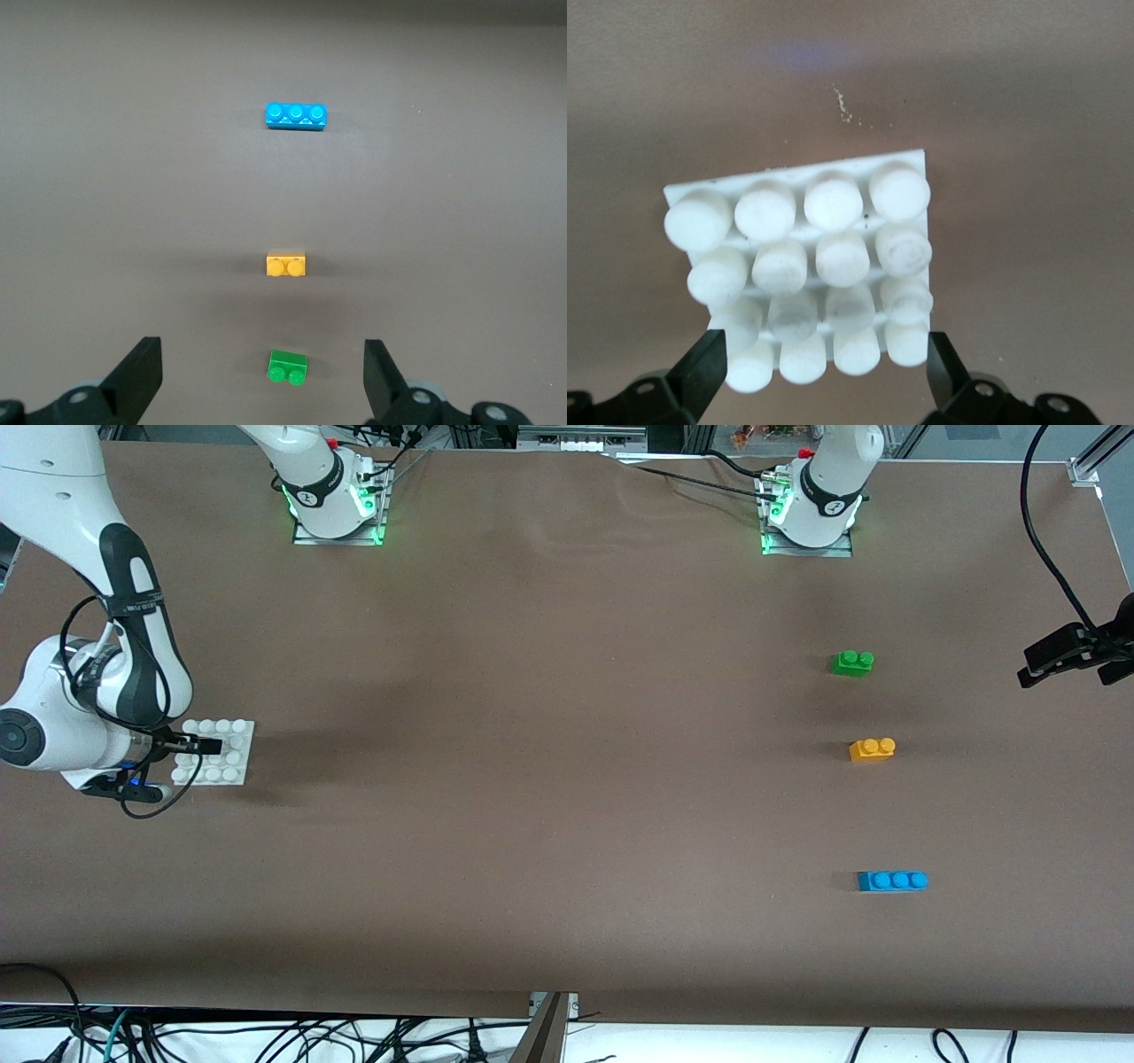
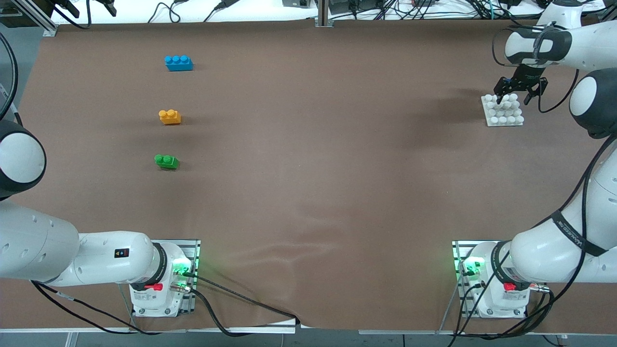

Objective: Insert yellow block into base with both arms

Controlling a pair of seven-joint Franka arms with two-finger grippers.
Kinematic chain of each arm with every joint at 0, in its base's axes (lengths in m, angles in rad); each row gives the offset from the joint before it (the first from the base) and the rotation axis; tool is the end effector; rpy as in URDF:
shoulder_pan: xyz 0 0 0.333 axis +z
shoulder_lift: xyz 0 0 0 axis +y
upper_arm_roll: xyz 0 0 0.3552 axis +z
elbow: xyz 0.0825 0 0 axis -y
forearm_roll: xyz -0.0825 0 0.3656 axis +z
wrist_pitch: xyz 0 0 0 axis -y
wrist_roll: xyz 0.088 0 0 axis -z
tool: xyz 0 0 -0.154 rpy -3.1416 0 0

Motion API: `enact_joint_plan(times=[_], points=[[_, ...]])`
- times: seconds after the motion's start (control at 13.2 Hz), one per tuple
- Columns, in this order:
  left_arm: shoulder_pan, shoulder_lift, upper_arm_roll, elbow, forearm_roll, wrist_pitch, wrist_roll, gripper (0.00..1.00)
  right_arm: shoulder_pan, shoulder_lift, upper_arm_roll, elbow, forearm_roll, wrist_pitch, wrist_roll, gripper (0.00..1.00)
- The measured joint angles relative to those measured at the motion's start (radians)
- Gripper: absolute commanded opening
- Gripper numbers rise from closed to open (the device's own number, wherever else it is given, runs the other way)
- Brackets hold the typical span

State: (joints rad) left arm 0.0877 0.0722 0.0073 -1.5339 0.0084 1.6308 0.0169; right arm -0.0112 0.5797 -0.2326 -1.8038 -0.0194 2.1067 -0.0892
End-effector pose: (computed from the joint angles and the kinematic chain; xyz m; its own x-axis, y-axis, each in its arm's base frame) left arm 0.5653 0.0550 0.5991 0.9967 0.0775 0.0245 0.0777 -0.9969 -0.0093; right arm 0.6023 -0.1438 0.2129 0.9530 -0.1335 -0.2719 -0.1052 -0.9877 0.1159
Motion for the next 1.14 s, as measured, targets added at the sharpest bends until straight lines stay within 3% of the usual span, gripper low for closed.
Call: enact_joint_plan(times=[1.14], points=[[-0.001,0.001,-0.033,0.0,0.0,-0.047,0.0,1.0,-0.013,0.038,-0.004,-0.002,0.0,0.032,-0.039,1.0]])
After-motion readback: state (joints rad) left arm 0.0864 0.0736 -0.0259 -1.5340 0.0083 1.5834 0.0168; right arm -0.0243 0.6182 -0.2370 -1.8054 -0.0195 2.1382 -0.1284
